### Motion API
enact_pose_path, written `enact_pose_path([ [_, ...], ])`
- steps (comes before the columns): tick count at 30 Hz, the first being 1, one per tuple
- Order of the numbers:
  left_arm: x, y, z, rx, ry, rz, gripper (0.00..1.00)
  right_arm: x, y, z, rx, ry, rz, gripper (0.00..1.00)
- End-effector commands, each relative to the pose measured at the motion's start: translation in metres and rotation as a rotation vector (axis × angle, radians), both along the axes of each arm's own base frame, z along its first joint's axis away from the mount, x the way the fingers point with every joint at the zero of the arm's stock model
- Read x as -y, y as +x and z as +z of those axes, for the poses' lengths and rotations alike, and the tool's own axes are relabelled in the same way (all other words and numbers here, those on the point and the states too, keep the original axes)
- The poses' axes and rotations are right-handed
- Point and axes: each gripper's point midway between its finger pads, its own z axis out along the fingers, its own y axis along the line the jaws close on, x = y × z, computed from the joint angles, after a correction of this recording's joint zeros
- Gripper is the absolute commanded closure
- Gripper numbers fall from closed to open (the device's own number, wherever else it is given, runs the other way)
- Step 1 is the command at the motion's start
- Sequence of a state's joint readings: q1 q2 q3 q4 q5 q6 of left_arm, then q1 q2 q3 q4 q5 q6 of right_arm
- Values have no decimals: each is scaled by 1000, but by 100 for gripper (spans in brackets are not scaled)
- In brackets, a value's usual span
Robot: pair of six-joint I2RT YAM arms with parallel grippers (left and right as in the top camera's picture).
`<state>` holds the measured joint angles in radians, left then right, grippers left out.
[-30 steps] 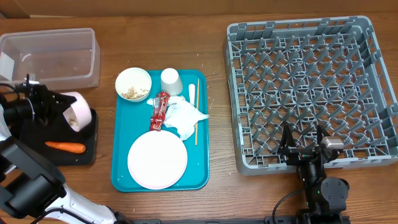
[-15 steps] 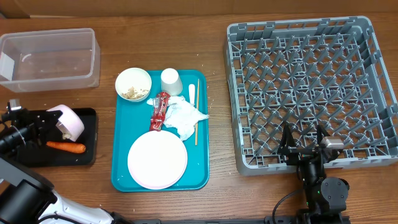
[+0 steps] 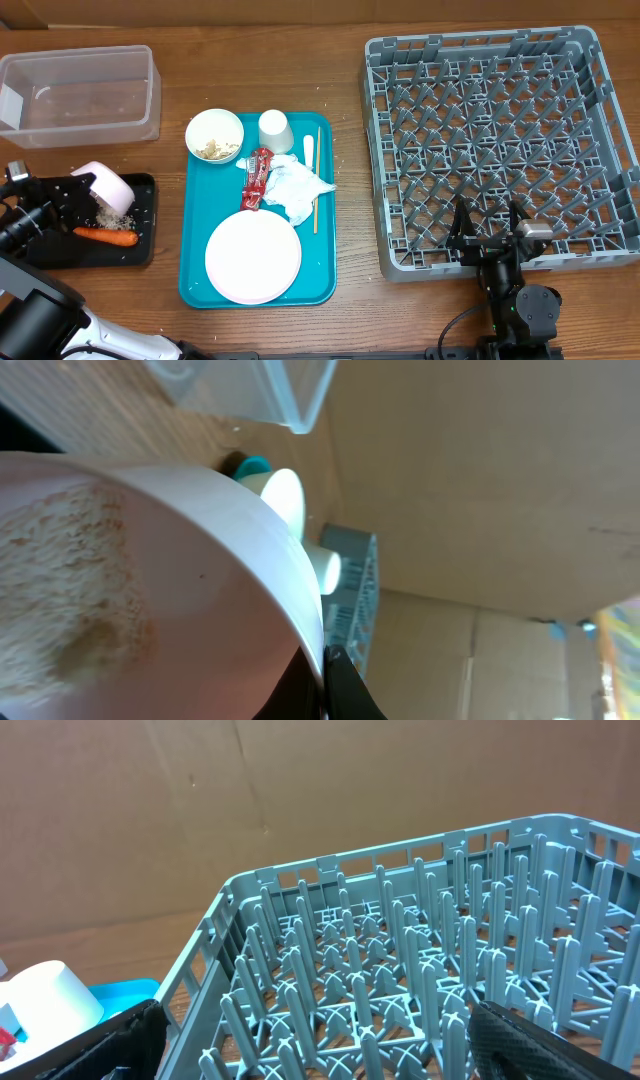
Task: Sort waste into correct bins and load items into the dishwasher rack
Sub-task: 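Carry the pink bowl to the black tray and tip out the rice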
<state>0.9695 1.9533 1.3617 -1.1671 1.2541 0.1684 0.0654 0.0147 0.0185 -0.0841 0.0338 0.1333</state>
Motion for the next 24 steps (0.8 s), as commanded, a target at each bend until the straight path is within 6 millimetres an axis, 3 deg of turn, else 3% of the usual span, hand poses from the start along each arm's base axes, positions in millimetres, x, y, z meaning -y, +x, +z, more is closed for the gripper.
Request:
enact_pose_path([
  [1, -6, 1, 6, 71, -68, 34, 96, 2, 0, -2, 5, -4, -9, 0],
  [14, -16, -9, -7, -5, -199, 95, 96, 2, 0, -2, 5, -4, -9, 0],
  [24, -20, -6, -5, 3, -234, 115, 96, 2, 0, -2, 5, -4, -9, 0],
])
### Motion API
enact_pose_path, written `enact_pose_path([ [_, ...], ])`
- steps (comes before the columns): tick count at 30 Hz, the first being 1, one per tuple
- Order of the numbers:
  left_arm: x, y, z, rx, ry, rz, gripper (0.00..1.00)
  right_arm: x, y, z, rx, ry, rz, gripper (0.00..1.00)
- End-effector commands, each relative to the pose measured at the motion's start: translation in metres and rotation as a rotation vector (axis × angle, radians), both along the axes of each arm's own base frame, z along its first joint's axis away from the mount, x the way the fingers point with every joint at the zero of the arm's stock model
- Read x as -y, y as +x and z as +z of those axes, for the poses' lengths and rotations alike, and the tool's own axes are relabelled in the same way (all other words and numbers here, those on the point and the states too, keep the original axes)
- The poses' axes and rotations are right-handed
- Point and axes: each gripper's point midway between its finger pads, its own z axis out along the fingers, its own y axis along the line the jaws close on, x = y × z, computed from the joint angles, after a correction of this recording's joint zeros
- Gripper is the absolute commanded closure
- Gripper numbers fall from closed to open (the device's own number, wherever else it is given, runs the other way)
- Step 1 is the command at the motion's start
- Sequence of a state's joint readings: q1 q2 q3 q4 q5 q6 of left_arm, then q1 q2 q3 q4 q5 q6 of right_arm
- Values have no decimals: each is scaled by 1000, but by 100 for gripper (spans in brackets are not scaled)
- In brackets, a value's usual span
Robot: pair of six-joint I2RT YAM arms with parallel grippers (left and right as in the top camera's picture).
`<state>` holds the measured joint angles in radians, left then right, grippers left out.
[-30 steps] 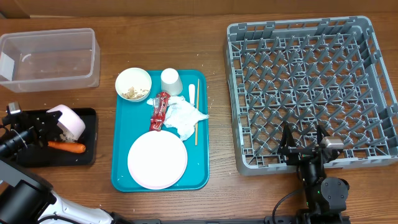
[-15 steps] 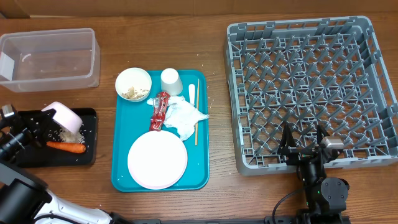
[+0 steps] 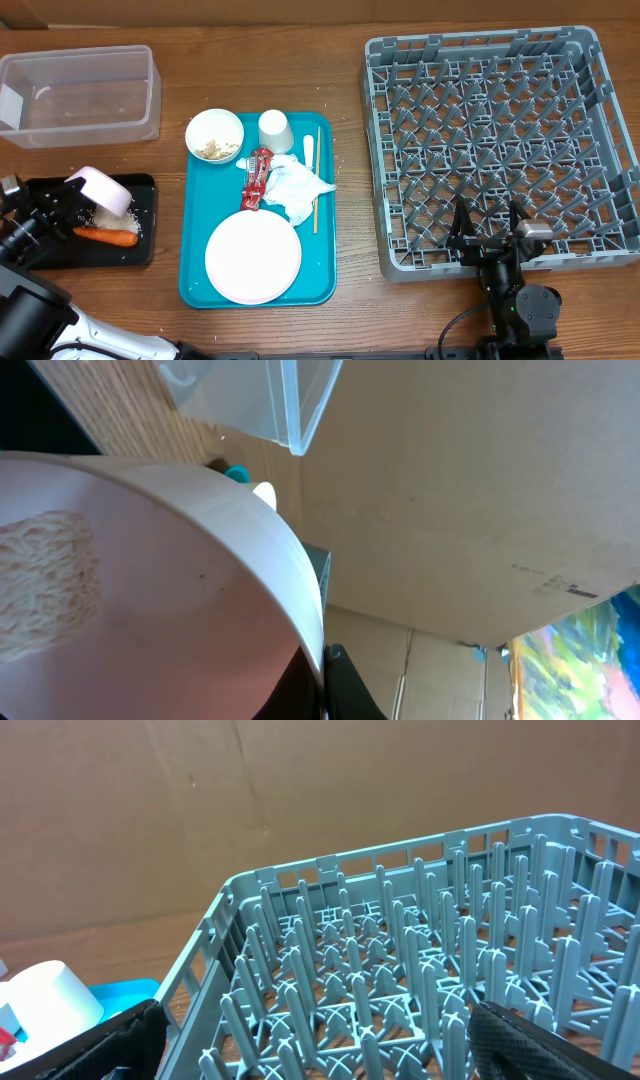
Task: Sort waste into correct bins and load items into the dishwasher rack
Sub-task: 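Carry the pink bowl to the black tray and tip out the rice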
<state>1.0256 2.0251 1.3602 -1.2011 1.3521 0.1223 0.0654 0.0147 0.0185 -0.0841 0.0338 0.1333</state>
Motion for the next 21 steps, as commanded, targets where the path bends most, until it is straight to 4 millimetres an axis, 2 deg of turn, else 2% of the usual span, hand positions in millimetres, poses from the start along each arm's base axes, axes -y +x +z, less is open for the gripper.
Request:
enact_pose_path([
  [1, -3, 0, 1, 13, -52, 23, 96, 2, 0, -2, 5, -4, -9, 0],
  [4, -4, 0, -2, -5, -53, 25, 96, 2, 0, -2, 5, -4, -9, 0],
  [10, -6, 3, 14, 57, -118, 54, 96, 2, 0, -2, 5, -4, -9, 0],
  [13, -10, 4, 5, 22, -97, 51, 96, 1, 0, -2, 5, -4, -9, 0],
  [16, -6, 2, 9, 38, -96, 46, 96, 2, 0, -2, 5, -4, -9, 0],
  [18, -5, 1, 3, 3, -90, 38, 96, 2, 0, -2, 5, -4, -9, 0],
  [21, -5, 1, 12, 69, -78, 42, 96, 2, 0, -2, 5, -4, -9, 0],
])
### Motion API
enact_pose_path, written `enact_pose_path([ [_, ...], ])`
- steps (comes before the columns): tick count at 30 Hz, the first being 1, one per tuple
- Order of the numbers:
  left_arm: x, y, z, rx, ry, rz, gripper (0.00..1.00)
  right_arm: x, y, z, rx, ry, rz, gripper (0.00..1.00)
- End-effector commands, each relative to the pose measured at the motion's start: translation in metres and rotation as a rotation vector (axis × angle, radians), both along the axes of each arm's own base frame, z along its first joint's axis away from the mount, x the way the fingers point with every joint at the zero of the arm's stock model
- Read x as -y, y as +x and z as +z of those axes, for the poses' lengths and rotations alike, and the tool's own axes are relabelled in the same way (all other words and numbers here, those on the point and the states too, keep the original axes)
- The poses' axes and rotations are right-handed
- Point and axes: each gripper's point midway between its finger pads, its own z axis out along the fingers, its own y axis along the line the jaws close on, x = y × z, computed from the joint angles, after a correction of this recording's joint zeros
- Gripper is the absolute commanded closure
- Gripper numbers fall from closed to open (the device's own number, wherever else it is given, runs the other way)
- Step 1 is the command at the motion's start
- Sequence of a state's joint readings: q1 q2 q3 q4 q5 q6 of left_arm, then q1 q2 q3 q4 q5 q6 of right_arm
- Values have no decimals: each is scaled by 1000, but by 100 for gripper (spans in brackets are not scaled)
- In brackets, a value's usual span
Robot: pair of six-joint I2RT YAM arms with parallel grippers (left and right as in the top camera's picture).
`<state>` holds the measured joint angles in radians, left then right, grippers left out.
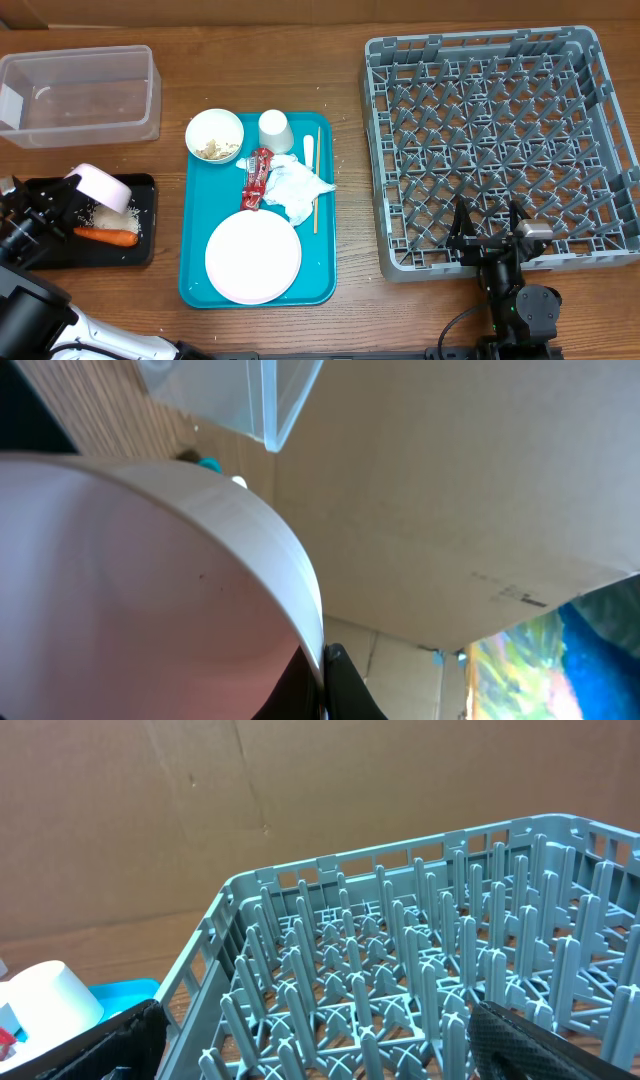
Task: Sort waste into correct bins and load items into the dishwasher rack
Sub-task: 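Carry the pink bowl to the black tray and tip out the rice, then bring the pink bowl back and set it on the white plate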
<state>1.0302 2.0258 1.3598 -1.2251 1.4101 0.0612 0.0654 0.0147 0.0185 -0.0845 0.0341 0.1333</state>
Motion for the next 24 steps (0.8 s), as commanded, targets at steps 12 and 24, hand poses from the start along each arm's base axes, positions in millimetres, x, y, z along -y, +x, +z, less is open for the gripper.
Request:
enact_pose_path([
  [12, 20, -13, 2, -6, 44, -63, 96, 1, 0, -2, 5, -4, -8, 0],
  [24, 73, -19, 62, 14, 300, -231, 96, 1, 0, -2, 5, -4, -9, 0],
])
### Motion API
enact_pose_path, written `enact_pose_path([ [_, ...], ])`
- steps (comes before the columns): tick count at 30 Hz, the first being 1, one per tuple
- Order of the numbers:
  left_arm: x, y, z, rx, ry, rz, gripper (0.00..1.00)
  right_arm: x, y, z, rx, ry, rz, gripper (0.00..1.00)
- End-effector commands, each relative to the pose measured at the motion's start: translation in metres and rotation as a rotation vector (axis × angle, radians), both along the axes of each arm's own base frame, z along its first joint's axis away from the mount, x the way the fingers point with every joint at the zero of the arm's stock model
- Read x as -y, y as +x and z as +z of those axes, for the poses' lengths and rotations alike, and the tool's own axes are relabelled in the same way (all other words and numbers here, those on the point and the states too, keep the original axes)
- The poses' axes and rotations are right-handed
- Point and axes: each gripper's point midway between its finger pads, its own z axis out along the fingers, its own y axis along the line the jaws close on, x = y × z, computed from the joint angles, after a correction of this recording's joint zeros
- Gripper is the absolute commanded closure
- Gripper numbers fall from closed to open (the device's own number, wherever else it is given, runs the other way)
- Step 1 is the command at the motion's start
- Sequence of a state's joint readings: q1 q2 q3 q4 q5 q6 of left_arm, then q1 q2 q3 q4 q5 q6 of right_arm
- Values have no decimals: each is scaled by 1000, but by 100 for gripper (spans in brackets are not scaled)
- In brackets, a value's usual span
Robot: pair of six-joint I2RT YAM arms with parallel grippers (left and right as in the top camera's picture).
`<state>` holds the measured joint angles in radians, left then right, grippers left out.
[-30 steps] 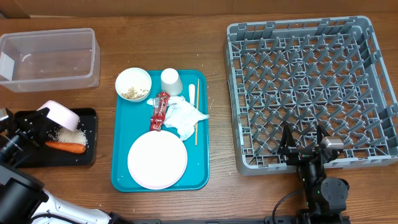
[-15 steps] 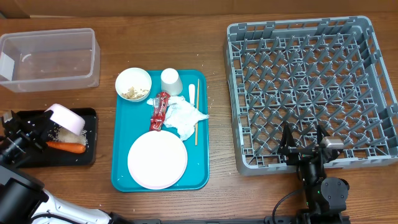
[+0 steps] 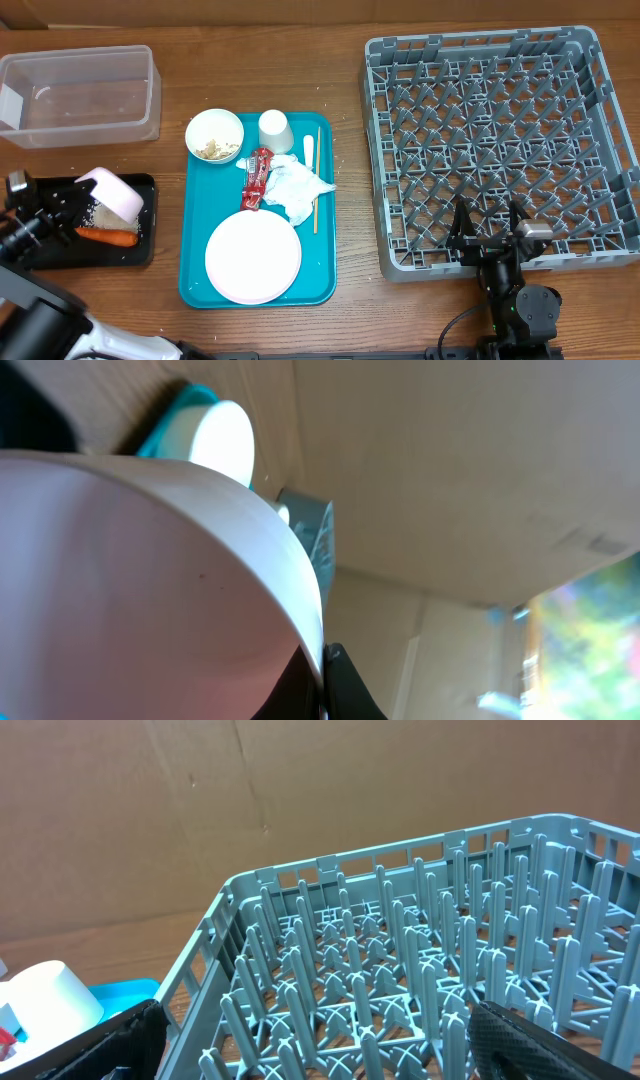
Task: Sort waste into correct bins and load items into the dishwasher rack
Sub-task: 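Bring the pink bowl back and set it on the white plate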
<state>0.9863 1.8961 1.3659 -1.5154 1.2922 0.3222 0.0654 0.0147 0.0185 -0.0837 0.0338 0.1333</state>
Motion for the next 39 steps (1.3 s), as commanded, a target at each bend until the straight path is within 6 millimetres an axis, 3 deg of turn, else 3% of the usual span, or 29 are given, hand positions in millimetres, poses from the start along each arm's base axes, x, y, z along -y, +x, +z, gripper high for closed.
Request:
enact_pose_path([
  [1, 36, -1, 32, 31, 196, -126, 96, 2, 0, -2, 4, -4, -9, 0],
  [6, 93, -8, 46, -32, 339, -294, 96, 2, 0, -2, 4, -4, -9, 0],
  [7, 116, -12, 45, -84, 409, -362, 96, 1, 0, -2, 4, -4, -9, 0],
  [15, 168, -36, -11, -570, 911, -523, 96, 2, 0, -2, 4, -4, -9, 0],
  [19, 200, -38, -30, -626, 1041, -561, 96, 2, 0, -2, 4, -4, -9, 0],
  [25, 255, -36, -56, -612, 1098, -650, 96, 2, 0, -2, 4, -4, -9, 0],
  [28, 267, -37, -72, -644, 1132, -687, 96, 1, 0, -2, 4, -4, -9, 0],
  [34, 271, -40, -103, -744, 1164, -739, 96, 2, 0, -2, 4, -4, -9, 0],
  [39, 273, -50, -113, -811, 1139, -786, 96, 2, 0, -2, 4, -4, -9, 0],
])
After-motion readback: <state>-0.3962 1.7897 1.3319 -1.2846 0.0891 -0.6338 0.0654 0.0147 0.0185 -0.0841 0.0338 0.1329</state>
